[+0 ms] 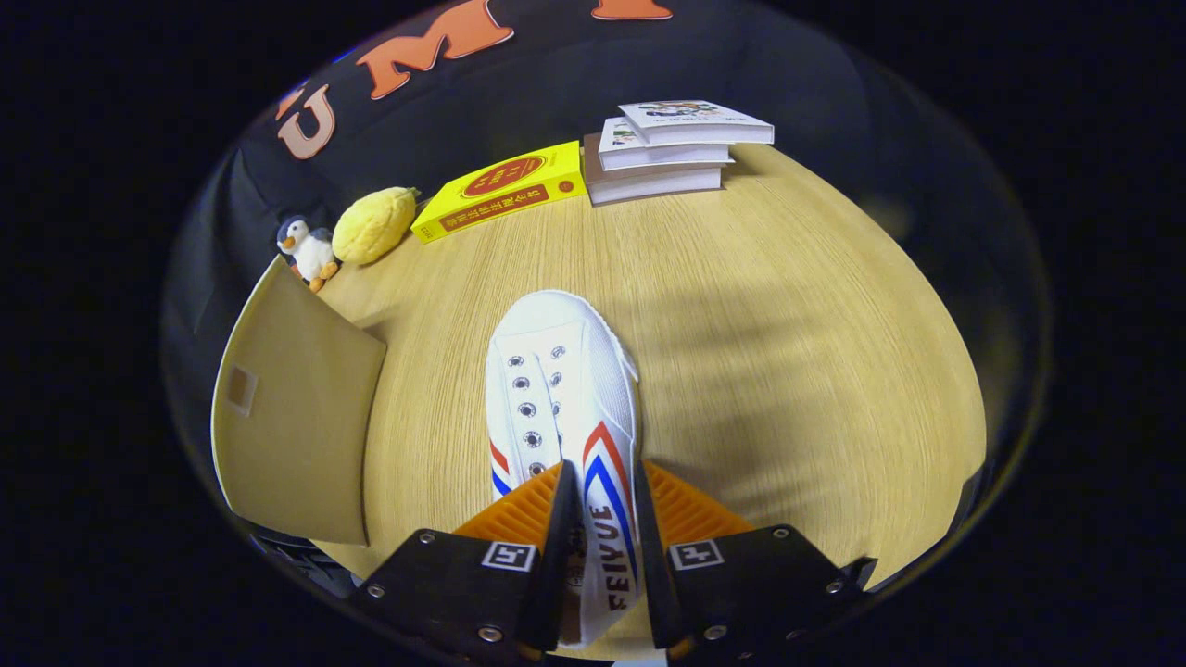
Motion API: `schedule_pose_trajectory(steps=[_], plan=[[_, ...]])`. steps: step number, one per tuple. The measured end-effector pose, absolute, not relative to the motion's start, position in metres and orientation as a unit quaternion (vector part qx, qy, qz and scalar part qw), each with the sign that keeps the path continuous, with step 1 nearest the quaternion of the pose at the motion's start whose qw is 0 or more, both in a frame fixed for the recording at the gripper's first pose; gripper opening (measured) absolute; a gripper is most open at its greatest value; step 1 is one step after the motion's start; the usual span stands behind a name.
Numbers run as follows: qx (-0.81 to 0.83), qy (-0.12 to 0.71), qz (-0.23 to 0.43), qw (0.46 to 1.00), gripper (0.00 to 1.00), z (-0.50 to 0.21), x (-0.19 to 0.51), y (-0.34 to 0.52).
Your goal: Open the storage box then place both shoes into the box .Put the left shoe in first, then the right shoe, with the right side of both shoes facing outward in a uniform manner.
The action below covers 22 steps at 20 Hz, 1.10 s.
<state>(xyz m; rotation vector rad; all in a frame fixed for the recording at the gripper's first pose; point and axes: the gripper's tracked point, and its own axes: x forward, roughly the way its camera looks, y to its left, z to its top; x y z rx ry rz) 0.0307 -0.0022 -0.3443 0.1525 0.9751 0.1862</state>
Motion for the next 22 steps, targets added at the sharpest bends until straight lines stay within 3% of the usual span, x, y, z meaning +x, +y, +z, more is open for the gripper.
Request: schedule_pose_trajectory(steps=[3,5,6,7,8,22], plan=[[0.080,0.453,0.099,0.882,0.38,-0.344,0.031,-0.005],[0.078,0.424,0.090,0.898,0.29,-0.341,0.035,-0.010],[0.101,0.422,0.080,0.897,0.11,-0.341,0.035,-0.011],[0.129,0.427,0.075,0.892,0.03,-0.339,0.034,-0.009],[0.157,0.429,0.076,0.887,0.00,-0.337,0.029,-0.005],[0.219,0.330,0.100,0.913,0.00,-0.179,0.029,0.067]])
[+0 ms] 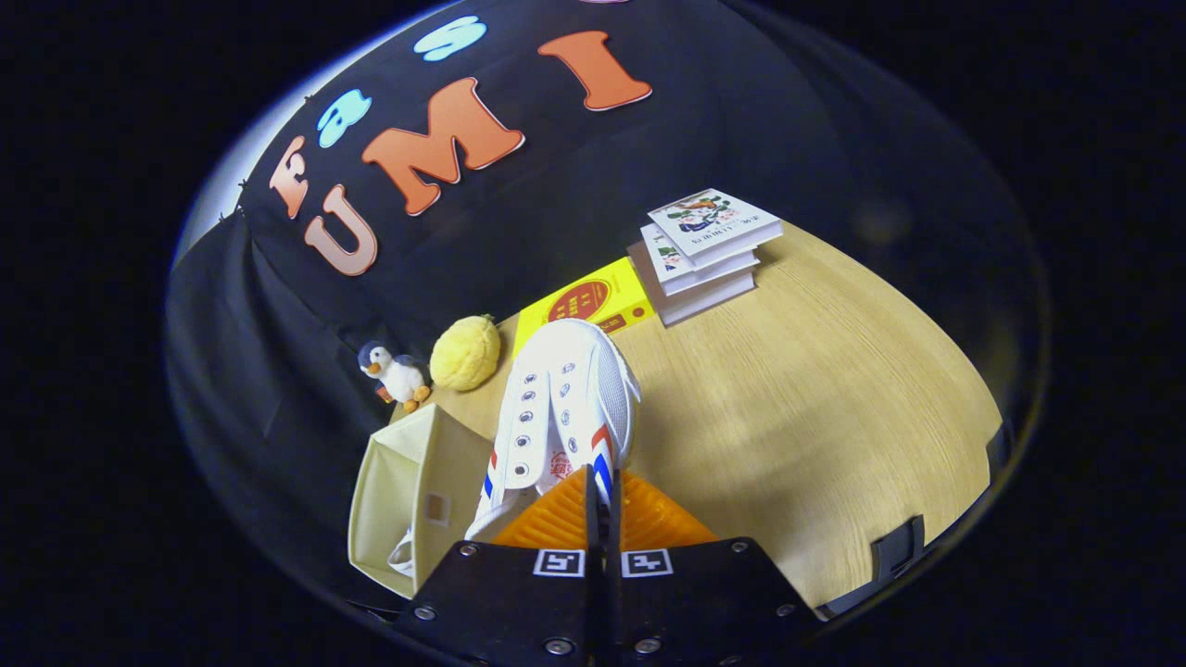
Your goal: Open the storage box then place both shoes into the box .Put the left shoe in first, then the right shoe, with the right side of both shoes facing outward in a uniform manner.
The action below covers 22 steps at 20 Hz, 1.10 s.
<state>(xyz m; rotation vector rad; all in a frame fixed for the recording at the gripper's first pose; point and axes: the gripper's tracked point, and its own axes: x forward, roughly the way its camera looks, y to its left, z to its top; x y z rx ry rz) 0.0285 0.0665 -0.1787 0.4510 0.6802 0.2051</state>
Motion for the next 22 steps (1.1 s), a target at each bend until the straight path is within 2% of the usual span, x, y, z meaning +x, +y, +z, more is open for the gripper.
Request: schedule_pose_trajectory(steps=[7,12,16,22], plan=[[0.206,0.317,0.126,0.917,0.00,-0.132,0.009,0.147],[0.200,0.321,0.138,0.916,0.00,-0.124,-0.003,0.202],[0.181,0.328,0.147,0.915,0.00,-0.131,-0.012,0.241],[0.155,0.359,0.125,0.912,0.00,-0.167,-0.012,0.266]])
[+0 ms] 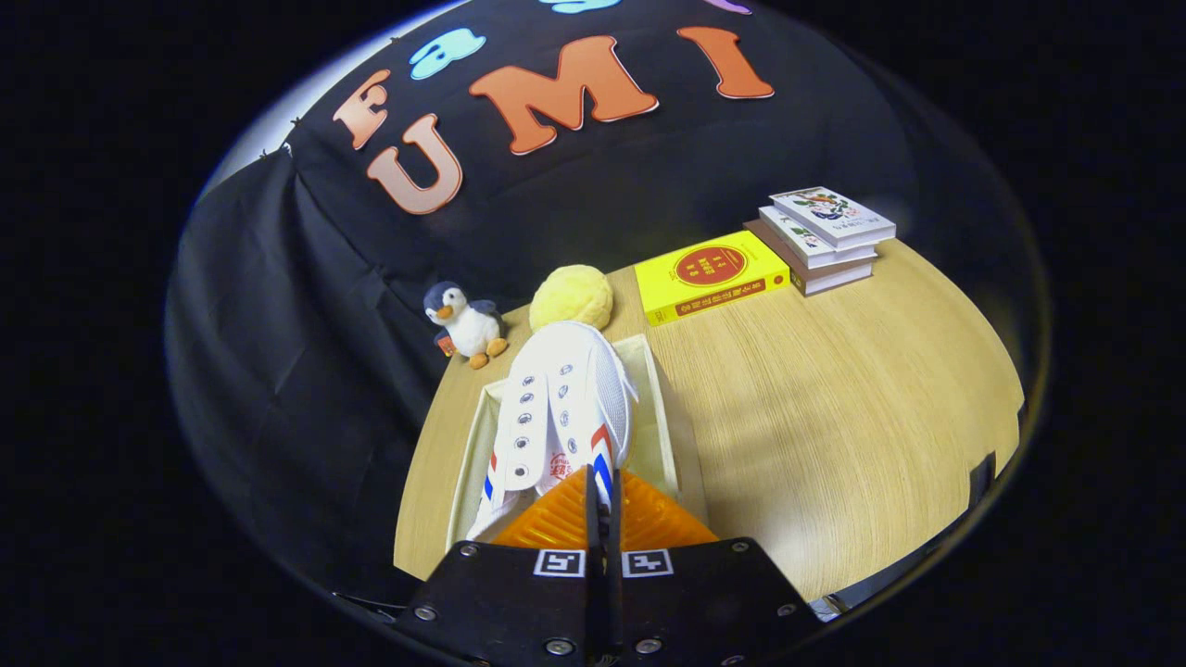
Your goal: Open the storage box then place both shoes into the box .Put the left shoe in first, then the right shoe, with the right side of both shoes facing outward in a uniform manner.
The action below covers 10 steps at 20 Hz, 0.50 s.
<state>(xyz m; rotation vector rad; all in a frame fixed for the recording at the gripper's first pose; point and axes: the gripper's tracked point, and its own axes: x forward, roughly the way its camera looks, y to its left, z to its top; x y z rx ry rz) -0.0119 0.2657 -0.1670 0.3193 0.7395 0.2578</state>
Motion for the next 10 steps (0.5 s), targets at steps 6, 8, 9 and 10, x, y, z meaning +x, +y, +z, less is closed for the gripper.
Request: schedule_pose_trajectory(steps=[6,8,9,10], plan=[[0.134,0.390,0.136,0.901,0.14,-0.192,-0.015,0.288],[0.150,0.365,0.144,0.908,0.30,-0.168,-0.009,0.290],[0.139,0.351,0.142,0.915,0.36,-0.158,-0.003,0.284],[0.127,0.341,0.140,0.921,0.55,-0.148,0.002,0.277]])
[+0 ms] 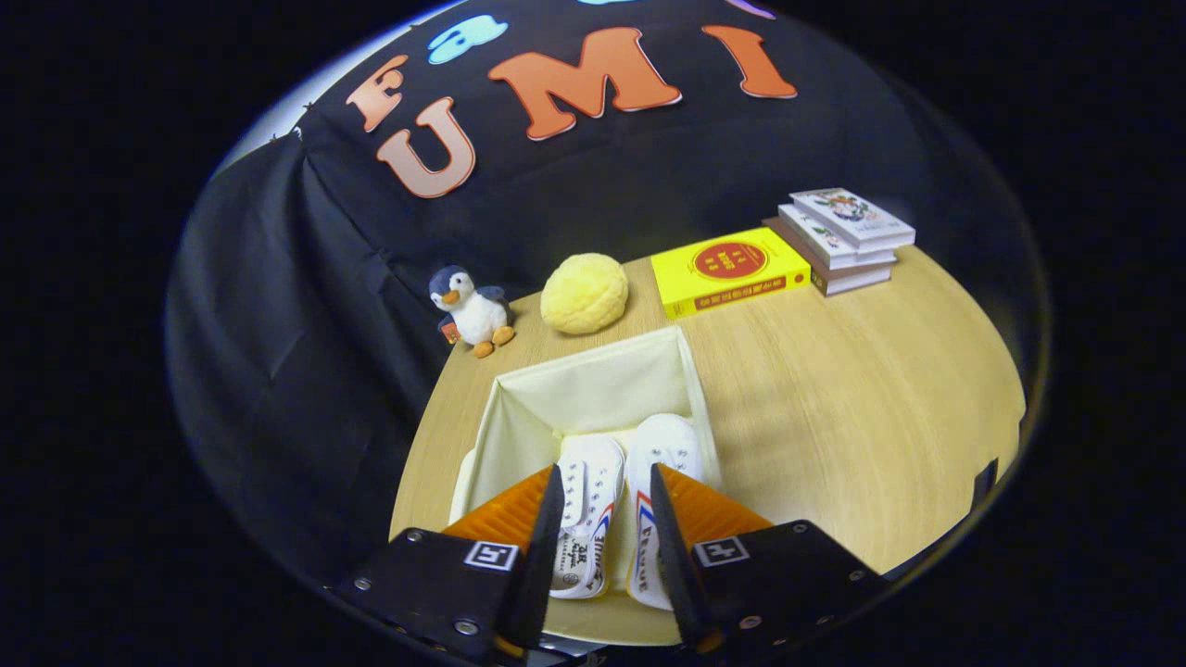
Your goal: Open the storage box then place both shoes into the box .Put the left shoe in first, then the right shoe, with the right side of both shoes facing outward in a uniform manner.
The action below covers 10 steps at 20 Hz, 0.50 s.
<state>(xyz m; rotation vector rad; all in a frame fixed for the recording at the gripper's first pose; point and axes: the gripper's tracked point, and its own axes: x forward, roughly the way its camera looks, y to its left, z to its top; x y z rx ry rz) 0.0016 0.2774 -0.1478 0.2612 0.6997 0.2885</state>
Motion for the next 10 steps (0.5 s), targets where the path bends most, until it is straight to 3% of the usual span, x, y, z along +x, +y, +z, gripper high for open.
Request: schedule_pose_trajectory(steps=[8,10], plan=[[0.110,0.273,0.123,0.948,0.99,-0.072,0.024,0.224],[0.103,0.249,0.116,0.956,0.98,-0.048,0.028,0.205]])
